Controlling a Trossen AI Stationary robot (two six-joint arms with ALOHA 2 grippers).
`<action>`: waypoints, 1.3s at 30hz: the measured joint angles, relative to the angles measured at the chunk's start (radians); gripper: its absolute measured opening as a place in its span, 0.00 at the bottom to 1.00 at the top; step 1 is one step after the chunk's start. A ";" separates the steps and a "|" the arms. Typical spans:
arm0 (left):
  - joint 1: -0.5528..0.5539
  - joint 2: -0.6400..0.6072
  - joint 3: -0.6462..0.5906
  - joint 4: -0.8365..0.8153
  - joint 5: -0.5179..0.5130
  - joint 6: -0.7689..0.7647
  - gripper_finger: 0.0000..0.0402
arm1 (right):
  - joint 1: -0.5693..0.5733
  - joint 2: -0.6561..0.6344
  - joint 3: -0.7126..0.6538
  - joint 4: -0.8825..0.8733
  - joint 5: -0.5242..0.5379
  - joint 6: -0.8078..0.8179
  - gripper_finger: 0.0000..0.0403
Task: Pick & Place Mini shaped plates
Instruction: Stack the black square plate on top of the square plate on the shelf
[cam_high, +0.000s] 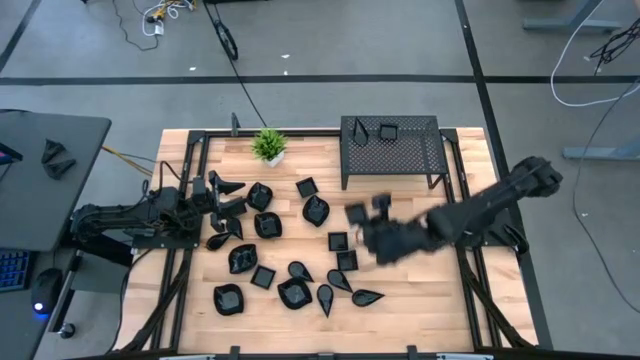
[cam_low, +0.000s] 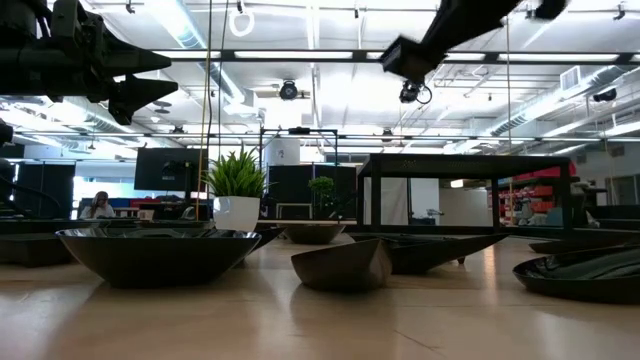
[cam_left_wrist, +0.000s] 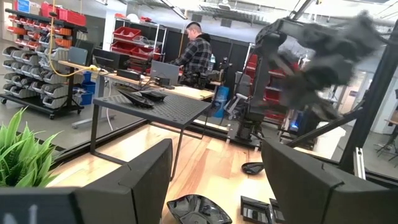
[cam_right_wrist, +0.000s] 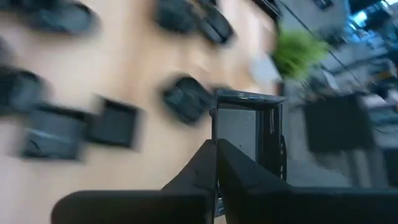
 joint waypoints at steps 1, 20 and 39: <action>0.000 0.000 0.000 0.000 0.000 0.000 0.63 | -0.043 -0.023 0.000 -0.019 -0.001 -0.028 0.03; 0.000 0.000 0.000 0.000 0.000 0.000 0.63 | -0.938 -0.143 -0.110 0.051 -0.424 -0.572 0.03; 0.000 0.000 0.000 0.000 0.000 0.000 0.63 | -1.077 -0.057 -0.116 0.118 -0.526 -0.610 0.05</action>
